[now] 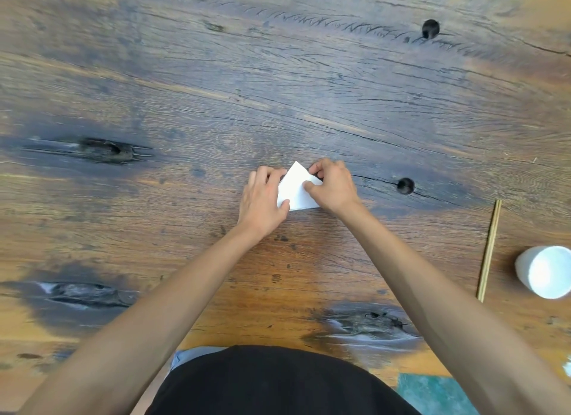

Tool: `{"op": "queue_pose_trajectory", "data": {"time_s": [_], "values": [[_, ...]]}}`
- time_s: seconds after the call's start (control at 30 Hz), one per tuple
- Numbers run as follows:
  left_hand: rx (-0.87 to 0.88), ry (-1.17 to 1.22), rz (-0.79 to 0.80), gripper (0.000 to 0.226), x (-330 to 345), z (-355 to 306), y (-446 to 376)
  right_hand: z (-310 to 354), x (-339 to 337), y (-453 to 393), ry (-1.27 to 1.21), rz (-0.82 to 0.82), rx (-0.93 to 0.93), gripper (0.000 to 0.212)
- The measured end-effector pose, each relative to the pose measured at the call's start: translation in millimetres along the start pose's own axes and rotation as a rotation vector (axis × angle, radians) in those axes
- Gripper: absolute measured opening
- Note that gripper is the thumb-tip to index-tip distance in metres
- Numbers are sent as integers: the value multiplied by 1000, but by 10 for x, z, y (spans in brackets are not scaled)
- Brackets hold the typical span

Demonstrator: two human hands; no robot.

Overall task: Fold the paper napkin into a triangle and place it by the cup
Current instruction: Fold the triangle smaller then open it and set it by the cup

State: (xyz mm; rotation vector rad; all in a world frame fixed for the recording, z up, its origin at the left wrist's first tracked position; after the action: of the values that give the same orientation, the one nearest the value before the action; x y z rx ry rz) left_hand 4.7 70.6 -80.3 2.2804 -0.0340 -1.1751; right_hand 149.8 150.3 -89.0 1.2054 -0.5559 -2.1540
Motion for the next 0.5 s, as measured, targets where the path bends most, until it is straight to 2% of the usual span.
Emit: {"op": "queue_pose_trajectory", "data": {"time_s": [0.23, 0.43, 0.5], "values": [[-9, 24, -2, 65, -5, 4, -3, 50, -8, -12, -64, -10, 15, 14], [-12, 53, 14, 78, -6, 17, 7, 24, -5, 9, -208, -25, 22, 32], [-6, 68, 25, 82, -6, 30, 11, 23, -16, 19, -253, -18, 11, 28]]}}
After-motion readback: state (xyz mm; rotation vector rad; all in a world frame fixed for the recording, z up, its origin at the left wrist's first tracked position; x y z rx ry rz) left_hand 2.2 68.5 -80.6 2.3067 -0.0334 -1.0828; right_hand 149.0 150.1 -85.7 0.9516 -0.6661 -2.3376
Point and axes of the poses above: each hand's wrist, its own y-axis away from the middle knuckle, its own x-axis out of the palm, z = x × y, the point moved 8 cm from there along -y, towards the middle knuckle, and after that the axes turned 7 degrees about -x, right-handed, at the moved point
